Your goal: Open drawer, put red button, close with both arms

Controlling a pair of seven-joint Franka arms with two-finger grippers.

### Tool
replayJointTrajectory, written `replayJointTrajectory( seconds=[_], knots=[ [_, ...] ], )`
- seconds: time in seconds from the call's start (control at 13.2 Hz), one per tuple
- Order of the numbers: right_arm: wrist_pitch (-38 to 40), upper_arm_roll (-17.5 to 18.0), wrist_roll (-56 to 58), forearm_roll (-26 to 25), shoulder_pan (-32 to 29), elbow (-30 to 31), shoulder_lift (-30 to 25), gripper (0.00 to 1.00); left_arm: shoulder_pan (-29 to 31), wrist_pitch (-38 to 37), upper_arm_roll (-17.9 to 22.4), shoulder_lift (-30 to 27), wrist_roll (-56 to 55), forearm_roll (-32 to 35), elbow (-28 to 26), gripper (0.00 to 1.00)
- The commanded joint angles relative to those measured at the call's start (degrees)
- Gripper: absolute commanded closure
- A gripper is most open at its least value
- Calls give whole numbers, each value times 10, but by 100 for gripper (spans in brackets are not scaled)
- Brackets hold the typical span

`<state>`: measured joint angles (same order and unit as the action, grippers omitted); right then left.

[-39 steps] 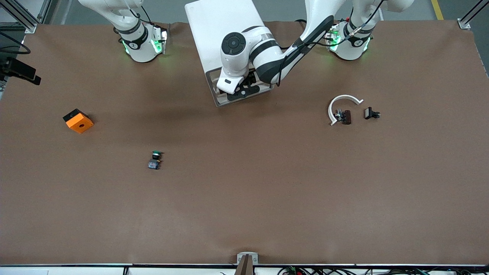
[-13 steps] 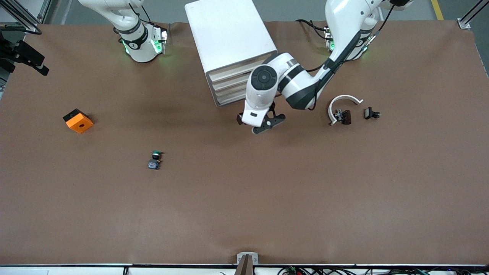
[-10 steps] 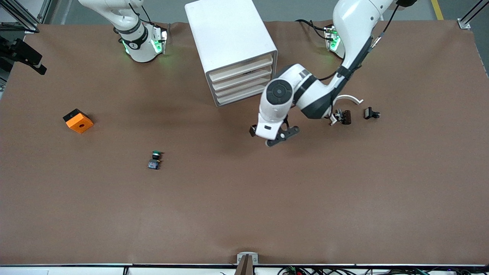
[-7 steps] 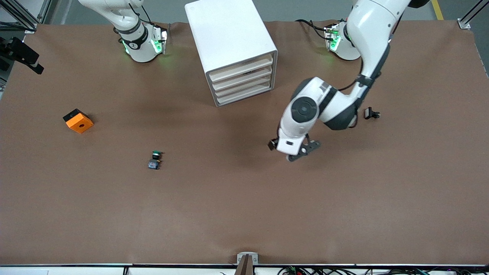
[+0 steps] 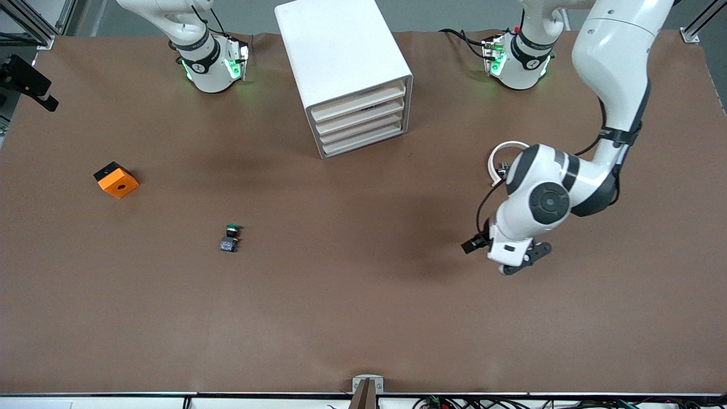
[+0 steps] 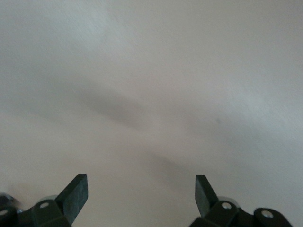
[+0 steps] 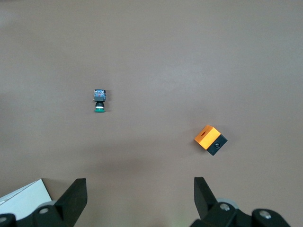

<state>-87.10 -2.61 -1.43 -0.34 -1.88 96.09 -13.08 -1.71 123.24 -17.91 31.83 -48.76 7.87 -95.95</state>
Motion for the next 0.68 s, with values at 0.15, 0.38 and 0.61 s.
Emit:
replayJointTrajectory(
  seconds=[0.15,0.38,0.61],
  knots=[
    [4,5,6,-3,-1,-15,9,0,54,-5,0,-7,149,-1,2,0],
    [6,5,6,-2,-1,-14,9,0,54,-3,51,-30,285,-61,-8,0],
    [11,5,6,-2,-1,-14,9,0,37,-8,97,-58,368,-113,-16,0]
  ],
)
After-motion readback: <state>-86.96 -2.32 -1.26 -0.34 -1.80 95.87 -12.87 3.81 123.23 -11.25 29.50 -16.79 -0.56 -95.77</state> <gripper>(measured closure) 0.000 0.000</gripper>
